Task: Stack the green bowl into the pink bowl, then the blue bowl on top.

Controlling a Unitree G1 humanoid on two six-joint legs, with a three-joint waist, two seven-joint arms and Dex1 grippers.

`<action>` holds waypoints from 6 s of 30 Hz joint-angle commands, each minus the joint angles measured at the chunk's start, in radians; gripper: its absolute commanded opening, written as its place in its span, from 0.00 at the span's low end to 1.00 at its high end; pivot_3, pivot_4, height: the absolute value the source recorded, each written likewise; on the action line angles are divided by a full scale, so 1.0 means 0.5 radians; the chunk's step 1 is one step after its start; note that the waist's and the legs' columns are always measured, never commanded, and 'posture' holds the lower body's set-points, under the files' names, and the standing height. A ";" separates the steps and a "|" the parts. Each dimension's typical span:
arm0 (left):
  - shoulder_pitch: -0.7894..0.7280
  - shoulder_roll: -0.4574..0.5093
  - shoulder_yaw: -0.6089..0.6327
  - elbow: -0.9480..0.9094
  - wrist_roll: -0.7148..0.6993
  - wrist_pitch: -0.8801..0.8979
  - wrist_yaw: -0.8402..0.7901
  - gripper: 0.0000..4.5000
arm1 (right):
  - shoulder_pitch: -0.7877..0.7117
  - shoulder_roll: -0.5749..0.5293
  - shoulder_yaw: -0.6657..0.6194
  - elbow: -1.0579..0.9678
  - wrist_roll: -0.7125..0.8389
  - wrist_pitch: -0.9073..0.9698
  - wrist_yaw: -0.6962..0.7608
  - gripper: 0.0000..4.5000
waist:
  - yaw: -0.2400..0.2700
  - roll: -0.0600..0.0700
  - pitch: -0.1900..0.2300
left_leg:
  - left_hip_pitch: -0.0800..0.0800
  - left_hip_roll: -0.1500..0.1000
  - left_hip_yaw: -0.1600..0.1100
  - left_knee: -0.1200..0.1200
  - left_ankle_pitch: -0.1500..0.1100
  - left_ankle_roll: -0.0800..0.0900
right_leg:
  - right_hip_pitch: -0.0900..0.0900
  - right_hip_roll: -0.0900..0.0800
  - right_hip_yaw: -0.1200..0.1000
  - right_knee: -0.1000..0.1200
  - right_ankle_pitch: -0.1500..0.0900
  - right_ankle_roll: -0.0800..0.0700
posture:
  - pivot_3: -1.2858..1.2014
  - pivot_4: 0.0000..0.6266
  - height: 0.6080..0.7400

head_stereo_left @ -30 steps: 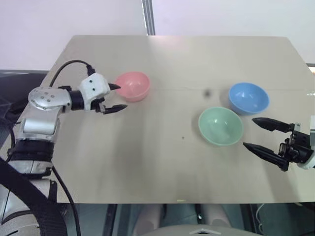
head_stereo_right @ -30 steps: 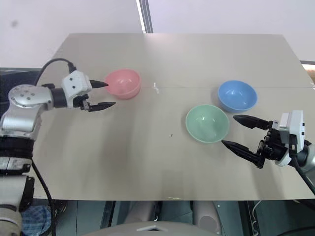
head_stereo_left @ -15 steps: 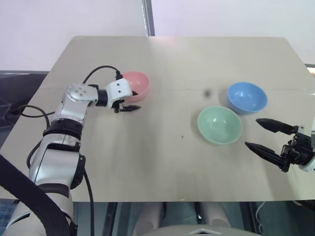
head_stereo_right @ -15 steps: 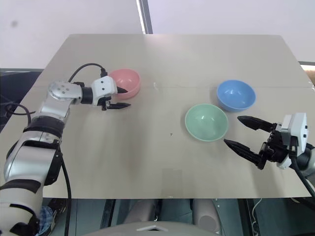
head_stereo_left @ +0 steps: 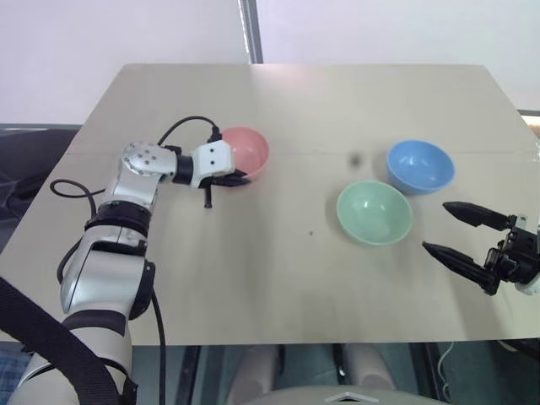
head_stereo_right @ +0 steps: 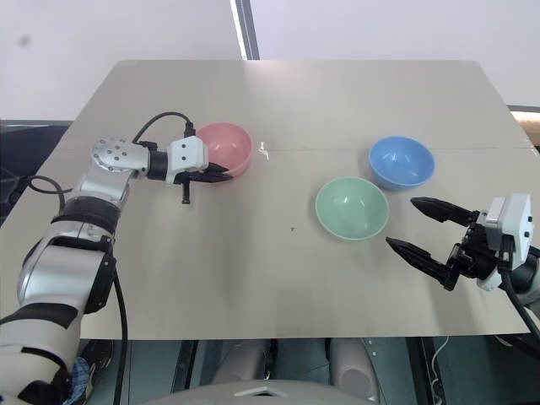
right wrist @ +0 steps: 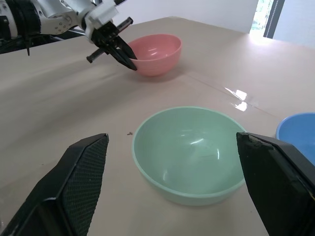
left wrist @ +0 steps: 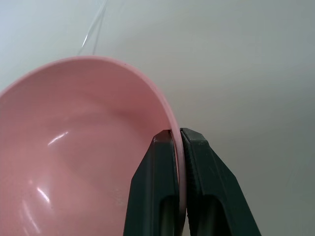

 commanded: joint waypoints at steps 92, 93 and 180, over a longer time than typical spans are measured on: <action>1.206 0.818 0.985 -1.469 -1.329 1.787 -0.366 0.53 | -0.738 -0.718 1.333 0.002 -1.536 -0.024 0.065 1.00 | -0.006 0.004 0.004 | 0.003 0.008 0.001 -0.006 0.000 0.000 | -0.001 0.001 -0.002 -0.006 0.000 -0.001 | 0.52 0.24 1.00; 1.195 0.816 0.978 -1.464 -1.326 1.787 -0.368 0.53 | -0.792 -0.697 1.368 0.033 -1.585 -0.028 0.056 0.95 | -0.007 0.004 0.004 | 0.003 0.007 0.001 -0.006 0.000 0.000 | -0.001 0.001 -0.001 -0.006 0.000 -0.001 | 0.52 0.24 1.00; 1.082 0.752 0.952 -1.414 -1.428 1.831 -0.358 0.54 | -1.480 -0.362 1.010 0.911 -1.392 0.256 -0.154 0.54 | -0.015 0.008 0.007 | -0.010 0.009 0.023 -0.024 0.000 -0.001 | -0.034 0.000 0.018 -0.002 0.000 -0.001 | 0.52 0.24 1.00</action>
